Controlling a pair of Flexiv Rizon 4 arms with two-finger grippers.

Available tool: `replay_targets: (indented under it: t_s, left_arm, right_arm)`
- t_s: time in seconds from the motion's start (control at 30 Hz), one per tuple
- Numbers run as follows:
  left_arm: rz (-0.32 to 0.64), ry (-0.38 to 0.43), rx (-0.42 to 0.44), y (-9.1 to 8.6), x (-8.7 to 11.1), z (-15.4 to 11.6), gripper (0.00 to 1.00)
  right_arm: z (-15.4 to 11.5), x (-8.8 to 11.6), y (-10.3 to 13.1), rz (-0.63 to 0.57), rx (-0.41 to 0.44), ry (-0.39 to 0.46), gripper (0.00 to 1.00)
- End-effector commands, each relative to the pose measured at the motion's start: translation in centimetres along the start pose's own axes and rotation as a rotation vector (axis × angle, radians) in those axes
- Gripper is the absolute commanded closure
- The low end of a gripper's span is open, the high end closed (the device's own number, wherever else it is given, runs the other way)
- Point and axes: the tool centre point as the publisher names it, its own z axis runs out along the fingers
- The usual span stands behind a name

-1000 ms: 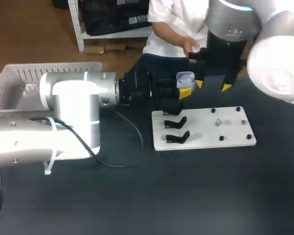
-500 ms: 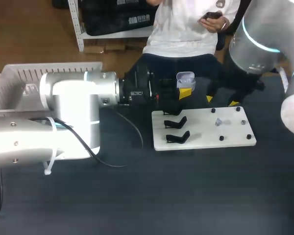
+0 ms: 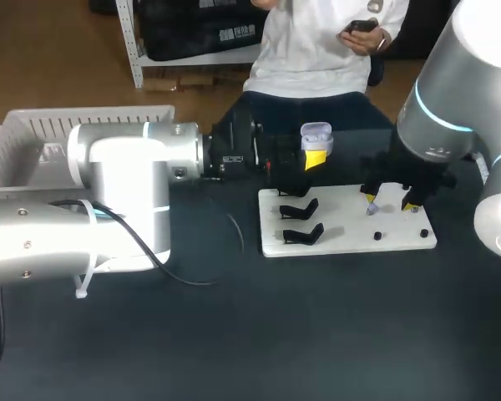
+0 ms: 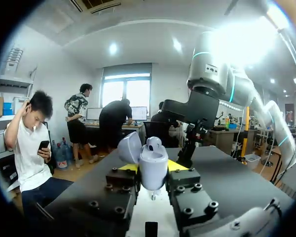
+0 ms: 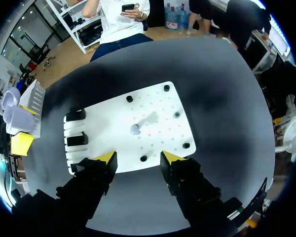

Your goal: Pick up each earbud case from the left stands, insert the matching earbuds, close the lid, and place the case in the box.

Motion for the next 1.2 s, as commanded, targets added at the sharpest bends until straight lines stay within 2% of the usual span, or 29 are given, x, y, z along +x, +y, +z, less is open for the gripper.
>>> replay_targets:
  t_s: [0.03,0.07,0.1,0.17,0.23,0.27,0.37,1.2]
  left_arm:
    - [0.006,-0.008,-0.011,-0.3,0.2,0.0,1.00]
    - [0.006,-0.008,-0.011,-0.3,0.2,0.0,1.00]
    - [0.006,-0.008,-0.011,-0.3,0.2,0.0,1.00]
    - [0.006,-0.008,-0.011,-0.3,0.2,0.0,1.00]
    - [0.006,-0.008,-0.011,-0.3,0.2,0.0,1.00]
    - [0.006,-0.008,-0.011,-0.3,0.2,0.0,1.00]
    - [0.006,-0.008,-0.011,-0.3,0.2,0.0,1.00]
    - [0.006,-0.008,-0.011,-0.3,0.2,0.0,1.00]
  right_arm:
    - [2.0,-0.5,0.4,0.027,0.004,0.009,0.39]
    - [2.3,-0.5,0.4,0.031,0.006,0.017,0.47]
    - [2.6,-0.6,0.4,0.034,0.005,0.019,0.50]
    - [3.0,-0.7,0.5,0.040,0.004,0.025,0.46]
    - [3.4,-0.8,0.6,0.046,0.000,0.034,0.46]
    - [3.6,-0.9,0.7,0.048,0.001,0.034,0.49]
    - [4.0,-1.0,1.0,0.050,-0.002,0.039,0.51]
    - [6.1,-1.1,1.4,0.067,-0.015,0.054,0.57]
